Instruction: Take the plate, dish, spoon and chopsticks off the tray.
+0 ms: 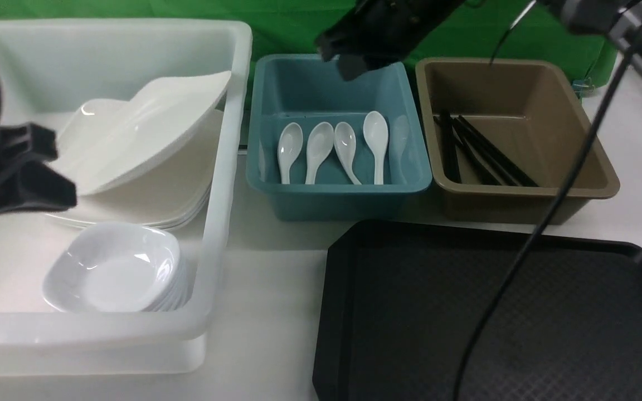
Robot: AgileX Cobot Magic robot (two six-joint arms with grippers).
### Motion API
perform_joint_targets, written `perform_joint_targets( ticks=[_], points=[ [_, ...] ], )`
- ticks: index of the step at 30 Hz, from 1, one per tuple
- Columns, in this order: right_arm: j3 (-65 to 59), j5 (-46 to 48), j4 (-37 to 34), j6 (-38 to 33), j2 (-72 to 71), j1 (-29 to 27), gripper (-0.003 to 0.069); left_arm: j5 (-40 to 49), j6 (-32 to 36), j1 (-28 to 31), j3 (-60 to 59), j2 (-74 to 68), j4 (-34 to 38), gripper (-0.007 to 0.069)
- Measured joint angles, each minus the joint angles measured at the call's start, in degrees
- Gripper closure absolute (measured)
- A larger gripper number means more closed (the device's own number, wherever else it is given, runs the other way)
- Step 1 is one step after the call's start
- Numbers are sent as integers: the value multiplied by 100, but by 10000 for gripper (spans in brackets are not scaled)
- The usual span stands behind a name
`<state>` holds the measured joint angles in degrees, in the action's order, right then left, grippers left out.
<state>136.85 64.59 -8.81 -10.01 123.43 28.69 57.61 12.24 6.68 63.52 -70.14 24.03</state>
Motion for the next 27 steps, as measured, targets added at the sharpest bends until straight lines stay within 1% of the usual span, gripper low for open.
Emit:
perform_joint_targets(
  ticks=[1,2,4,6,8,9,13,14,17,20,27],
  points=[
    [-36,27,91,23,-57,-64,631,0,-48,-152,174,-167,-129,615],
    [-158,27,197,79,-138,-170,631,31,-243,-622,722,-665,-455,615],
    [-493,27,280,138,-306,-336,631,45,-333,-984,1346,-1225,-650,615],
    [-894,22,322,161,-502,-455,631,52,-369,-1171,1910,-1722,-698,615],
    [-1181,22,353,154,-602,-487,631,67,-374,-1247,2157,-1941,-712,615],
    [-1511,17,385,109,-771,-514,631,61,-384,-1311,2774,-2415,-737,615],
    [-2223,17,425,-16,-1097,-514,627,8,-384,-1346,3928,-3503,-746,615],
    [-2243,17,425,-16,-1117,-514,627,8,-384,-1346,3980,-3552,-746,615],
    [-2405,17,436,-16,-1197,-520,627,6,-316,-1347,4665,-4219,-605,615],
    [-2415,17,442,-35,-1205,-520,625,-187,-235,-1352,5051,-4613,-400,615],
    [-2421,17,449,-100,-1209,-520,614,-754,-216,-1357,5213,-5040,-315,615]
  ],
)
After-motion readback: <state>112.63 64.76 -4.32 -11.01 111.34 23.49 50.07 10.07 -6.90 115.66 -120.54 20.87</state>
